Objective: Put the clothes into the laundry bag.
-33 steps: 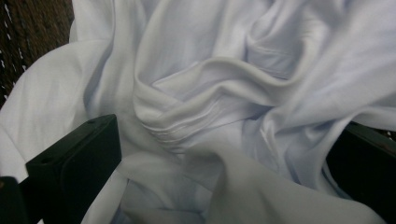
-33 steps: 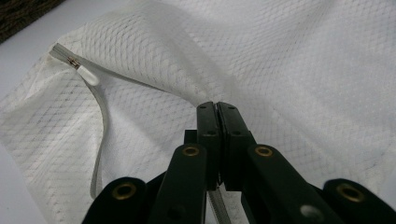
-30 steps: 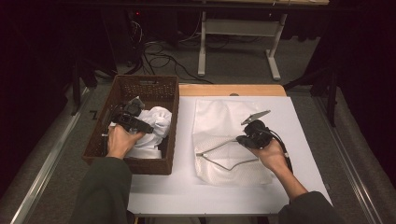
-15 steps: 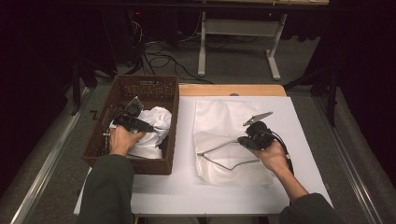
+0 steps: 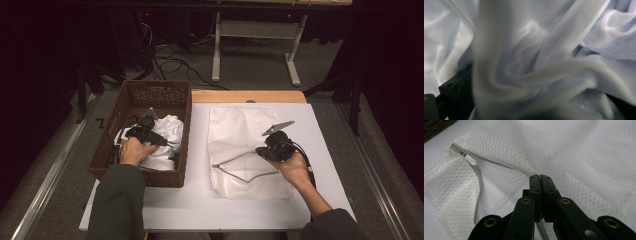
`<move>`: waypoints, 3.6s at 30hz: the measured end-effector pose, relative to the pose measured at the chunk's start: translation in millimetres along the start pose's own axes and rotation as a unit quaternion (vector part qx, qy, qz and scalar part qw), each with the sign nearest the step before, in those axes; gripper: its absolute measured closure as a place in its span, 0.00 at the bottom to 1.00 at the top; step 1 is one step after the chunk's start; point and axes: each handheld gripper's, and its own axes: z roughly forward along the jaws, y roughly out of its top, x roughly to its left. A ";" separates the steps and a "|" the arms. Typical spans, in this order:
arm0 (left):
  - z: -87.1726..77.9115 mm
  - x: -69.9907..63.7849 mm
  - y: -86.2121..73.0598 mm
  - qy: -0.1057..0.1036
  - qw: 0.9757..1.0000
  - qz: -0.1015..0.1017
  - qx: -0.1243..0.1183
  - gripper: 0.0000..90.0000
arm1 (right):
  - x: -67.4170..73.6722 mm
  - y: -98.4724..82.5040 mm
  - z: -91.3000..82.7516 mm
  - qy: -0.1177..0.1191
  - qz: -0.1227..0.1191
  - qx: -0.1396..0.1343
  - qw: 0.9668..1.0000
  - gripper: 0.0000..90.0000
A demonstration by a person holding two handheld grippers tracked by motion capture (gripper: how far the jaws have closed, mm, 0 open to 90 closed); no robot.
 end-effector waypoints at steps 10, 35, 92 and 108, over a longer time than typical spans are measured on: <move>5.2 -8.3 -0.2 0.021 0.999 0.022 0.008 0.02 | 1.3 1.8 2.6 0.000 -0.003 0.000 1.000 0.99; -8.1 -27.7 1.2 0.046 0.998 0.047 0.010 0.70 | -8.2 -2.5 1.4 0.016 0.014 -0.028 0.999 1.00; -121.9 -27.6 -17.8 -0.021 0.992 0.099 -0.081 0.80 | -2.1 5.4 -7.7 0.020 -0.002 -0.030 0.999 1.00; -143.1 -35.2 -21.6 -0.048 0.989 0.110 -0.091 0.81 | -6.4 8.0 -7.0 0.013 0.002 -0.027 1.000 1.00</move>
